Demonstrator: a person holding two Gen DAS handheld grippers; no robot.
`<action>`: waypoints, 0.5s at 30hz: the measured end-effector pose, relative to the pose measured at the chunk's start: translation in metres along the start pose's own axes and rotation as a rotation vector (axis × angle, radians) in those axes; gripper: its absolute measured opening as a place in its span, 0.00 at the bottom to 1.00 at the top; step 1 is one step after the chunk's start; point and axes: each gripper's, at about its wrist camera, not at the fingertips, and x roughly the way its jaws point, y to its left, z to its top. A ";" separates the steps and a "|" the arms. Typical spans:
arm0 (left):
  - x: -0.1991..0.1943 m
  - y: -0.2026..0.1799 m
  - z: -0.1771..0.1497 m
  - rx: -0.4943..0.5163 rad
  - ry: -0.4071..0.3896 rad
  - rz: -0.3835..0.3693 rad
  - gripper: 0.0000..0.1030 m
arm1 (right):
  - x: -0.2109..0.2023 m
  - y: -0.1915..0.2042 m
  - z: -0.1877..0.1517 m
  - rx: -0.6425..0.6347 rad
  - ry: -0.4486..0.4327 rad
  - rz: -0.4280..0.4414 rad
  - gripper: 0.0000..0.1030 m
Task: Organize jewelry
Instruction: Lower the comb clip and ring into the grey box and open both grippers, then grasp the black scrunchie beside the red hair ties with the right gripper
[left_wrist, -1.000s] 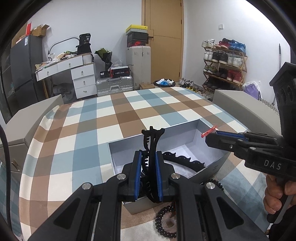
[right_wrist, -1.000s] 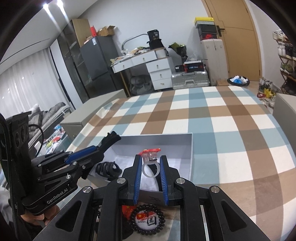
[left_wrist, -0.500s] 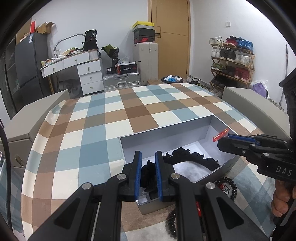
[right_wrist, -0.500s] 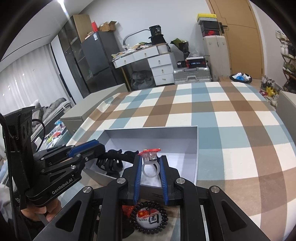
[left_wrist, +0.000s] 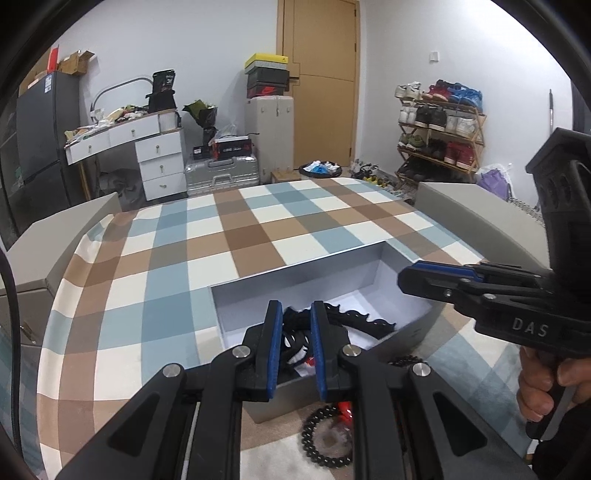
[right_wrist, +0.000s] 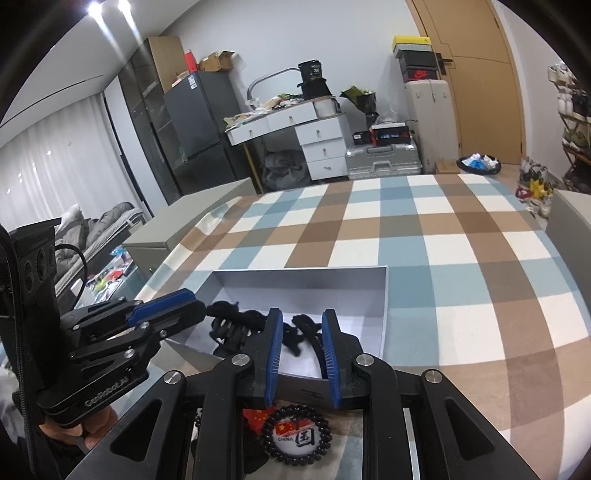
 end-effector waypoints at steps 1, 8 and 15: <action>-0.001 -0.001 0.000 0.002 0.002 0.001 0.20 | -0.002 0.000 0.000 -0.001 -0.002 -0.001 0.27; -0.015 -0.003 -0.013 0.004 -0.037 0.012 0.72 | -0.019 0.009 -0.006 -0.089 0.000 -0.029 0.52; -0.018 -0.011 -0.019 0.003 -0.030 0.066 0.87 | -0.032 0.015 -0.020 -0.137 -0.001 -0.012 1.00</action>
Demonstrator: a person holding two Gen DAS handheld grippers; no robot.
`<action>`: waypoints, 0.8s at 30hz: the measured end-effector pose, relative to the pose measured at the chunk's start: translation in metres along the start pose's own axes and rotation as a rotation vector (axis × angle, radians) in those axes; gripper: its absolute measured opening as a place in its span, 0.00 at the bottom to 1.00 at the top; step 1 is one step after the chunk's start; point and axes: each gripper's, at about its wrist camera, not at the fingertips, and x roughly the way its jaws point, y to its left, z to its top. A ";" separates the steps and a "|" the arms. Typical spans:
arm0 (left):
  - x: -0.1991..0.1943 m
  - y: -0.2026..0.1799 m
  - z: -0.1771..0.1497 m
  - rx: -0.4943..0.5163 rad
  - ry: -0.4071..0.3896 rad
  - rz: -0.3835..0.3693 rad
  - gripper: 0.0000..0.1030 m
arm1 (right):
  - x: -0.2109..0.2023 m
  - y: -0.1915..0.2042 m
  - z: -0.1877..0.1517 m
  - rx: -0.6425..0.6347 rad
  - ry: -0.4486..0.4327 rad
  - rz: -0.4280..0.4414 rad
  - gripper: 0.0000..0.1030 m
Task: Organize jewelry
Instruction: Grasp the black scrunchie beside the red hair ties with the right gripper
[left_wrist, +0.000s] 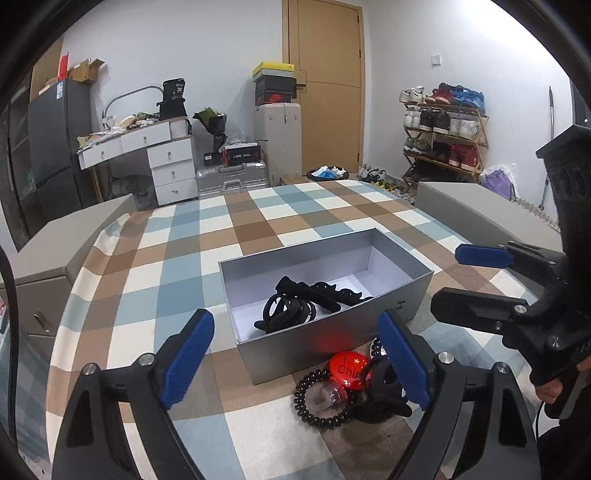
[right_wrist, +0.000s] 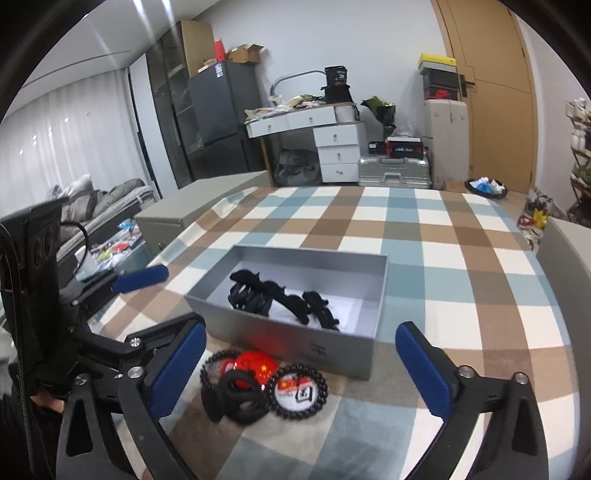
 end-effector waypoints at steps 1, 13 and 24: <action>0.000 -0.001 -0.001 0.003 0.008 0.005 0.89 | 0.000 0.001 -0.002 -0.007 0.001 -0.016 1.00; -0.001 -0.006 -0.029 0.040 0.065 -0.054 0.90 | 0.005 -0.010 -0.030 0.032 0.064 -0.047 1.00; -0.005 0.000 -0.039 0.040 0.083 -0.046 0.90 | 0.011 0.001 -0.039 0.022 0.106 0.007 1.00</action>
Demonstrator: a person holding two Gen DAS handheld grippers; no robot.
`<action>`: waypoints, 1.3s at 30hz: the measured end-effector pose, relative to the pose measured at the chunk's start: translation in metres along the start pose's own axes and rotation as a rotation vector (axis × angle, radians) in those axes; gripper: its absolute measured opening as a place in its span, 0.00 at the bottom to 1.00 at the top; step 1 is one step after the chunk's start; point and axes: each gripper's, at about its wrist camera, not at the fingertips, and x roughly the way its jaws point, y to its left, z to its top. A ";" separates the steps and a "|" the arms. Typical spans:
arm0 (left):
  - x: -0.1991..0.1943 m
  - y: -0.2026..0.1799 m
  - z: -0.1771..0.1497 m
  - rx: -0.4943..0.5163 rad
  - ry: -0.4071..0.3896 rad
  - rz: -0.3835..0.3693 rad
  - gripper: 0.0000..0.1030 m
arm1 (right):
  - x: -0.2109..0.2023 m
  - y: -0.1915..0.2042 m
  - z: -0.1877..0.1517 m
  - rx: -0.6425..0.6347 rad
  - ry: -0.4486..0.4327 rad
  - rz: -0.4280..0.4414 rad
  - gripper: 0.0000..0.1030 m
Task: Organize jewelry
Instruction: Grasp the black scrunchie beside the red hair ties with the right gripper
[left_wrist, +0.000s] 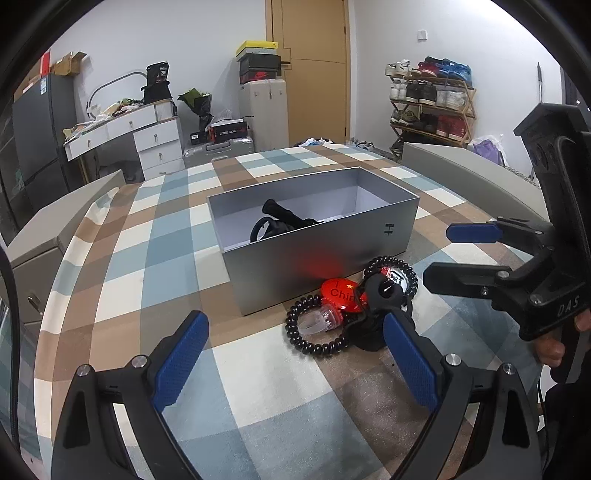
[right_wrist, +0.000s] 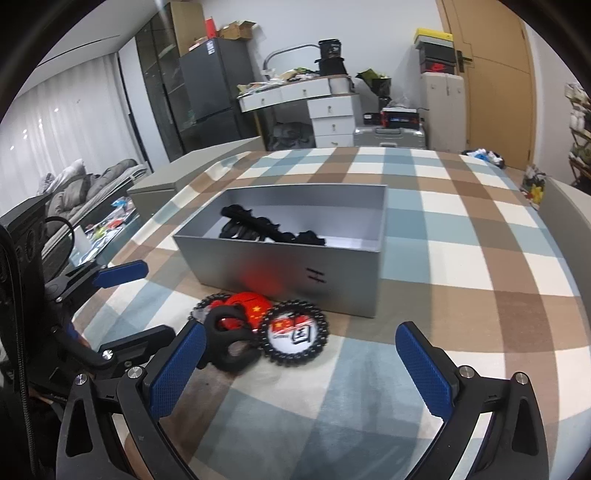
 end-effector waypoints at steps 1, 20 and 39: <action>0.000 0.001 -0.001 -0.003 0.003 0.002 0.90 | 0.001 0.002 -0.001 -0.003 0.004 0.005 1.00; 0.008 0.022 -0.007 -0.114 0.052 0.033 0.90 | 0.023 0.028 -0.005 -0.086 0.099 0.090 0.80; 0.008 0.027 -0.007 -0.145 0.053 0.031 0.90 | 0.038 0.042 -0.004 -0.146 0.133 0.098 0.61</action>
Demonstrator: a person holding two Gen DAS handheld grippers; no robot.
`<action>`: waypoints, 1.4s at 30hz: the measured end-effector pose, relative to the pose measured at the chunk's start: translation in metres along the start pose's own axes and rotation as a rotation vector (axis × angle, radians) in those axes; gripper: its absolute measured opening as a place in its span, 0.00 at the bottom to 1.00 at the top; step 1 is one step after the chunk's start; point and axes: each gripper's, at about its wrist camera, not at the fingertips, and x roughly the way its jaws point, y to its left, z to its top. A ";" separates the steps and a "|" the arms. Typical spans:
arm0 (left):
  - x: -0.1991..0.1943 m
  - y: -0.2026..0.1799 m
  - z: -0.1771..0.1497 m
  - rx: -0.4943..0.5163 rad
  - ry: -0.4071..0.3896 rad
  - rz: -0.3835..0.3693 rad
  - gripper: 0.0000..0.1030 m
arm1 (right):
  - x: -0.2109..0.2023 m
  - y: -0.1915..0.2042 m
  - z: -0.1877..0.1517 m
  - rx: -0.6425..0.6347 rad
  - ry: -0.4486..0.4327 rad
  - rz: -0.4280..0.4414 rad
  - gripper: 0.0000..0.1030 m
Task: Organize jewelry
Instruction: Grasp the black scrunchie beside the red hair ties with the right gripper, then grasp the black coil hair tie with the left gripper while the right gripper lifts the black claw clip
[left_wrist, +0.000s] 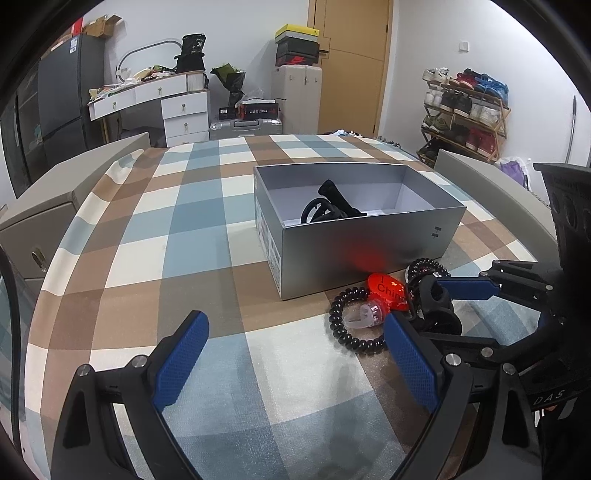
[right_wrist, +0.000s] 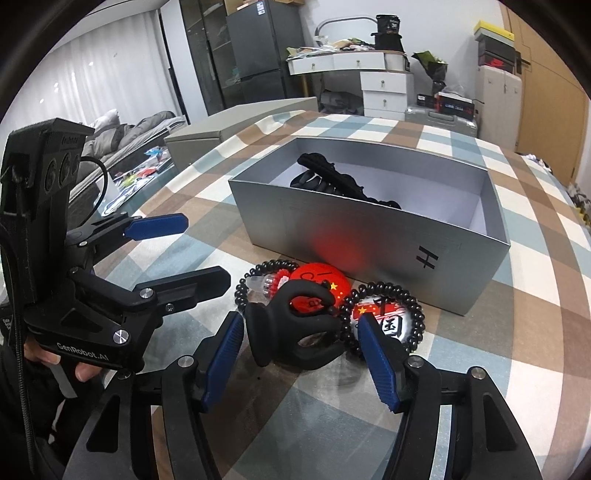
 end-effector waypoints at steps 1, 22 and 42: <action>0.000 0.000 0.000 -0.002 0.001 -0.001 0.90 | 0.000 0.000 0.000 -0.001 0.000 -0.002 0.60; 0.008 -0.015 0.002 0.054 0.055 -0.016 0.90 | -0.050 -0.037 -0.007 0.164 -0.157 0.041 0.44; 0.020 -0.043 0.006 0.186 0.096 -0.091 0.30 | -0.050 -0.040 -0.006 0.157 -0.154 0.038 0.44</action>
